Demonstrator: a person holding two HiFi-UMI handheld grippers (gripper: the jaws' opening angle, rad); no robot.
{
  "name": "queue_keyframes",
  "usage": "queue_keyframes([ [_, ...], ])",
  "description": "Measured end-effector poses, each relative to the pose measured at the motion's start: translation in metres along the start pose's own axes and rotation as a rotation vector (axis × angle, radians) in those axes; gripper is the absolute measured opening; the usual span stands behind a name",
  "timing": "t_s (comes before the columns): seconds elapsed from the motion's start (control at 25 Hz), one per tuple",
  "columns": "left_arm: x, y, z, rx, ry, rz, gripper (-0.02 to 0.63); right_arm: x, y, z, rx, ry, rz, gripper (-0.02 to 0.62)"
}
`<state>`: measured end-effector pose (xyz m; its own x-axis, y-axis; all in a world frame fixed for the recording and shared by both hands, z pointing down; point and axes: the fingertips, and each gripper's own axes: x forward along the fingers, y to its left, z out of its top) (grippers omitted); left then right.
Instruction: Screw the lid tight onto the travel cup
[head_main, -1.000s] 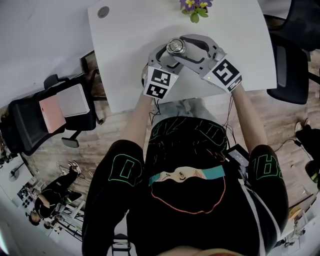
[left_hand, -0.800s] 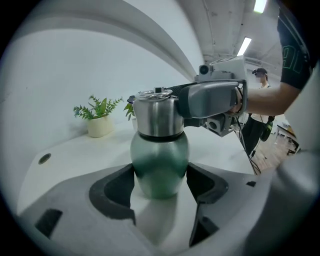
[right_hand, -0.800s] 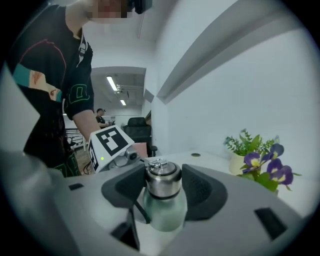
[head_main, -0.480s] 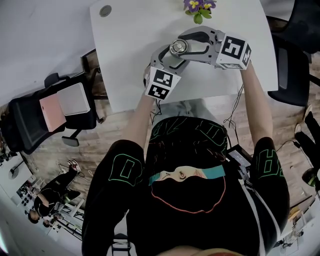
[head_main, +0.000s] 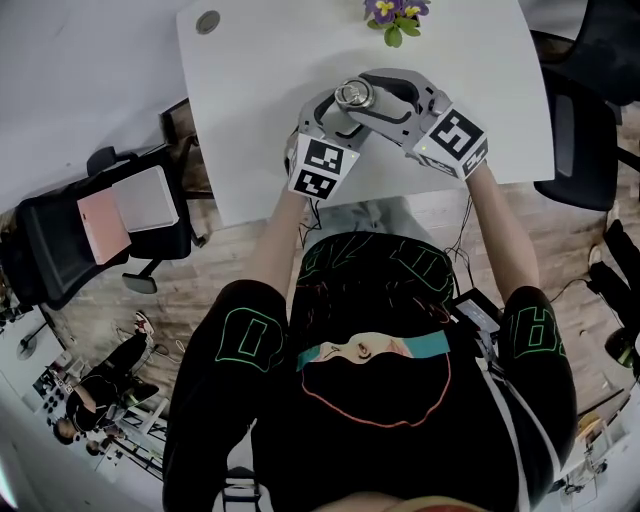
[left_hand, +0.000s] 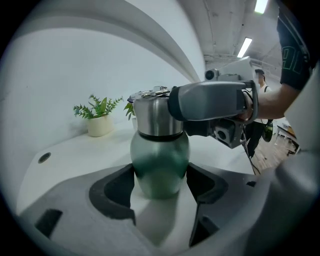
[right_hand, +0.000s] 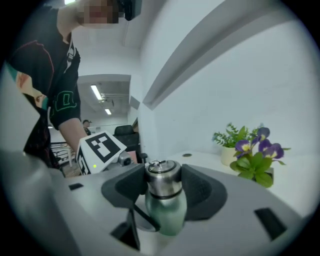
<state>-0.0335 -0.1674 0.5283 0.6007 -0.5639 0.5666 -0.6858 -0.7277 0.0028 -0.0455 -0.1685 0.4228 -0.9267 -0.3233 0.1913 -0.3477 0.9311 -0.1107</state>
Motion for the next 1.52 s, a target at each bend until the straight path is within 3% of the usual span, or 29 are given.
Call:
queue_keyframes([
  [0.2,-0.001,0.001,-0.002,0.003,0.005,0.007,0.337,-0.002,0.000,0.001,0.067,-0.104,-0.346,0.228],
  [0.28,0.000,0.001,0.001,0.005,0.003,0.007,0.337,-0.001,-0.001,0.002,0.072,-0.119,-0.410,0.219],
  [0.36,-0.001,0.001,0.004,0.008,0.006,0.007,0.337,-0.001,-0.001,0.000,0.072,-0.106,-0.412,0.221],
  [0.68,-0.001,0.001,0.001,0.007,0.004,0.007,0.337,0.000,0.000,0.000,0.070,-0.002,-0.278,0.244],
  [1.08,-0.001,0.000,-0.001,0.019,0.018,-0.002,0.336,-0.003,0.006,-0.002,-0.083,0.180,0.059,0.273],
  [1.36,-0.001,-0.001,-0.002,0.030,0.027,-0.002,0.336,0.000,0.010,0.002,-0.264,0.261,0.261,0.233],
  [1.52,-0.002,-0.001,-0.003,0.038,0.034,0.001,0.336,0.001,0.012,0.002,-0.257,0.271,0.358,0.235],
])
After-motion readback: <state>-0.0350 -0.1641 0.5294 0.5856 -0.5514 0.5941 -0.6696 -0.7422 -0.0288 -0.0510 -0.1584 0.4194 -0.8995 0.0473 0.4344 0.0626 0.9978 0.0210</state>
